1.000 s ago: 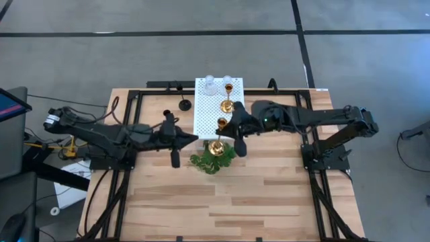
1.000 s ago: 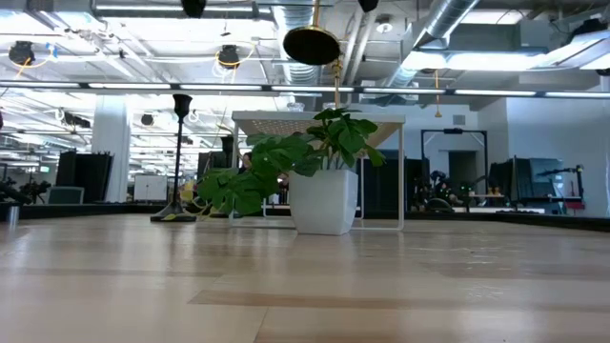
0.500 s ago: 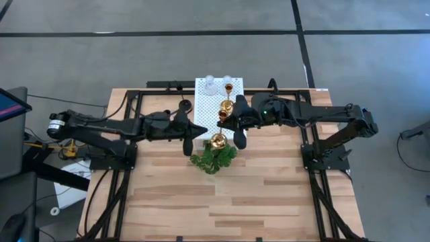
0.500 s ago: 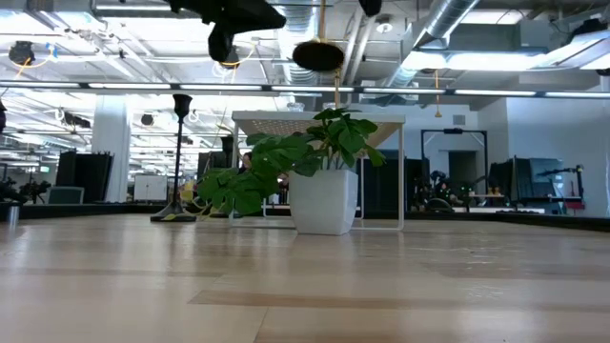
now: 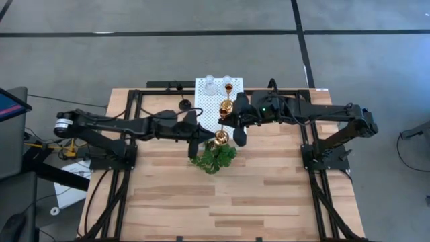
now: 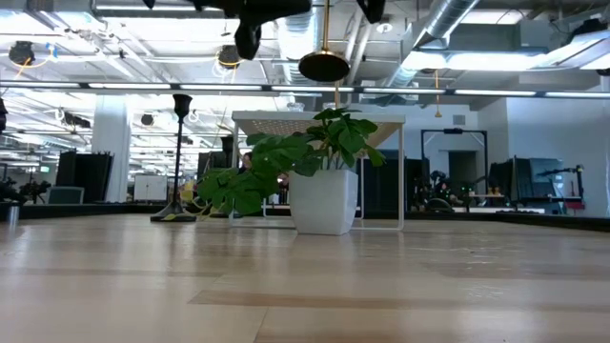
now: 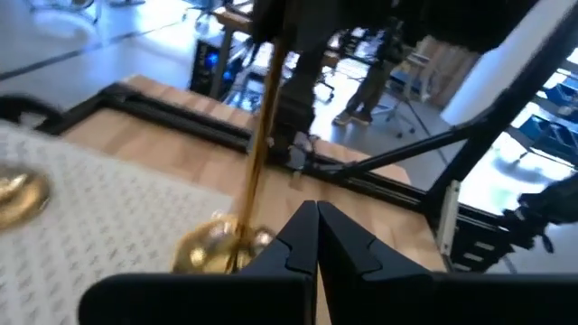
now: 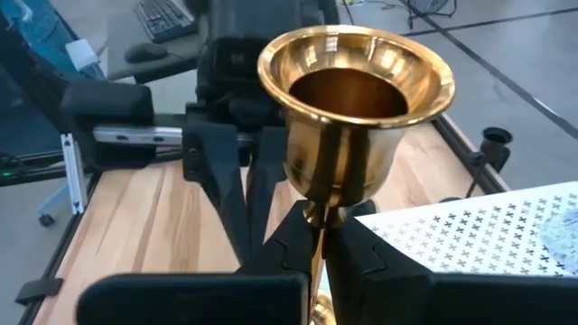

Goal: Pick & Place candle stick holders
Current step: Align the gold candle holder with the other gold candle holder on the shelf

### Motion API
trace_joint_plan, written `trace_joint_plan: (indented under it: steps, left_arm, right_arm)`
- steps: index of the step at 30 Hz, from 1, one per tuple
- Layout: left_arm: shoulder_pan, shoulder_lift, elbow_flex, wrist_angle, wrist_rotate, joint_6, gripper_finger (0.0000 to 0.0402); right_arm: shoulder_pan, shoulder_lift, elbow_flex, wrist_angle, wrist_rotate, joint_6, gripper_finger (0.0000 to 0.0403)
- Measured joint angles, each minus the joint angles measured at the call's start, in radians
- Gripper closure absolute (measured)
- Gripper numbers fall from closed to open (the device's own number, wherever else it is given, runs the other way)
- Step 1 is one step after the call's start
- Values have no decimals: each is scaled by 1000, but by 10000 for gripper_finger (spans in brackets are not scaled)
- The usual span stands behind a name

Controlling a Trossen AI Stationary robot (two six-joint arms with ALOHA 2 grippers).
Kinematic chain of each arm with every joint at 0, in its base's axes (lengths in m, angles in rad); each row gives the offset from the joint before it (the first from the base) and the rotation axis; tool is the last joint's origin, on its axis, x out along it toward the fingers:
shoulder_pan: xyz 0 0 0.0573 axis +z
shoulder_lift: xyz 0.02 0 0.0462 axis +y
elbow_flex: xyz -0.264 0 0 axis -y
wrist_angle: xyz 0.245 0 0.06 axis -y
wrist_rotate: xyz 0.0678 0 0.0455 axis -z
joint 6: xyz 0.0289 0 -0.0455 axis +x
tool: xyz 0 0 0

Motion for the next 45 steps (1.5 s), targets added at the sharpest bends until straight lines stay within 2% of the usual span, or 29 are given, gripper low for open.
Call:
trace_joint_plan:
  steps: [9, 16, 22, 28, 37, 39, 45]
  left_arm:
    - [0, 6, 11, 0, 10, 182, 399]
    - [-1, 11, 12, -1, -7, 223, 395]
    - [0, 8, 12, 7, -111, 229, 379]
    - [7, 15, 12, 12, -114, 228, 330]
    - [7, 50, 11, 40, -99, 214, 227]
    - [7, 71, 13, 93, -99, 213, 206]
    - [7, 108, 12, 179, -99, 212, 172]
  right_arm:
    - [-4, 0, 0, -15, -1, -9, 402]
    - [-3, 0, 0, -9, -2, -9, 402]
    - [-2, 0, 0, -5, -4, -14, 402]
    - [5, 0, 0, -1, -32, -35, 401]
    - [5, 0, -1, 45, -32, -53, 401]
    - [5, 0, -1, 53, -32, -54, 401]
    - [5, 0, -1, 59, -32, -54, 401]
